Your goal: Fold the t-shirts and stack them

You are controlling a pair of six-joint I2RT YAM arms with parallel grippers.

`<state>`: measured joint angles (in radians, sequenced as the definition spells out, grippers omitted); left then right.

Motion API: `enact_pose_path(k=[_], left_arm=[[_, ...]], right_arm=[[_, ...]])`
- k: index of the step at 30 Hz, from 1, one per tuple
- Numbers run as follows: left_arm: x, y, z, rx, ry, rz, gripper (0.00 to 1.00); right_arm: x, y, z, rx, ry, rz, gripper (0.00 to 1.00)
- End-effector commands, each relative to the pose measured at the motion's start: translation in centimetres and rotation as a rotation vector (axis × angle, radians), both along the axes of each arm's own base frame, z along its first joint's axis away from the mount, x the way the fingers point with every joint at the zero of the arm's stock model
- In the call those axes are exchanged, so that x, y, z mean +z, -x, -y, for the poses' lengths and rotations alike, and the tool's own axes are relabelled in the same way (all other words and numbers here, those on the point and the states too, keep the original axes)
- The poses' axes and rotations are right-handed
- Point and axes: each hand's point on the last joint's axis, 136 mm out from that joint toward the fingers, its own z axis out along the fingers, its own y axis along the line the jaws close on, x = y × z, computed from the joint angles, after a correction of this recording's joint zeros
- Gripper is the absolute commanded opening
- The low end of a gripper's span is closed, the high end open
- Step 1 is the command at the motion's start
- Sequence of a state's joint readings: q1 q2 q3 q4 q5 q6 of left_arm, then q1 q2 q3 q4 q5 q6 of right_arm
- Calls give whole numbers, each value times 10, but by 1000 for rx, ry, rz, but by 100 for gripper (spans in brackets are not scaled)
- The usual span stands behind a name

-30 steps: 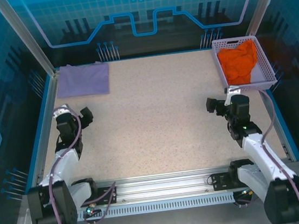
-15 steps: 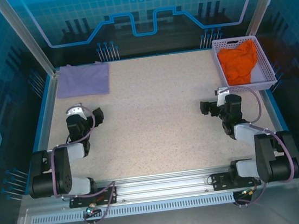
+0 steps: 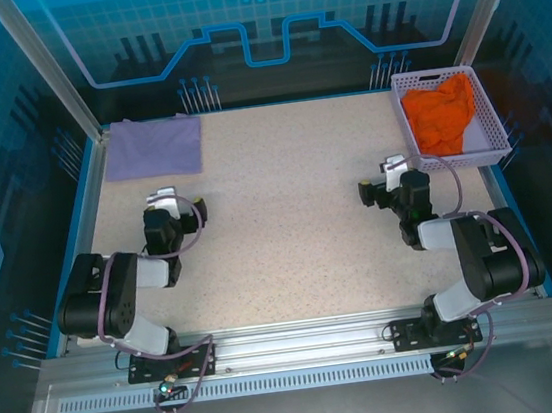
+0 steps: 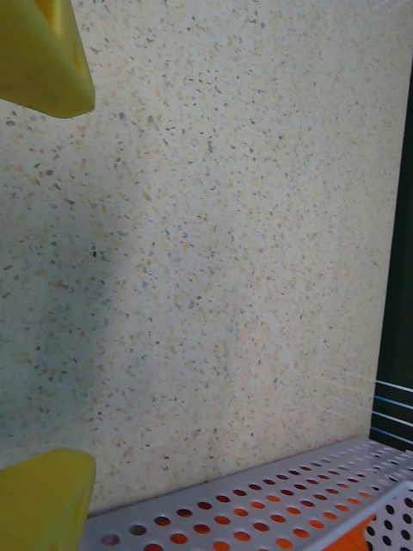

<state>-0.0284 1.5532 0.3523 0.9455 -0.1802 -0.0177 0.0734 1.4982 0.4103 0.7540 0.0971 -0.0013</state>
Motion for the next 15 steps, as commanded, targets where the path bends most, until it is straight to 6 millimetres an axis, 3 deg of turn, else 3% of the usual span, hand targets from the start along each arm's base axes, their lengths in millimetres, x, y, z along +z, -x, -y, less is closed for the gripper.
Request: enact_pose_path(k=[1, 15], left_arm=[[7, -4, -7, 30, 0, 18, 99], [7, -4, -7, 29, 1, 17, 99]], right_arm=[[6, -6, 1, 0, -1, 20, 100], [6, -6, 1, 2, -4, 18, 100]])
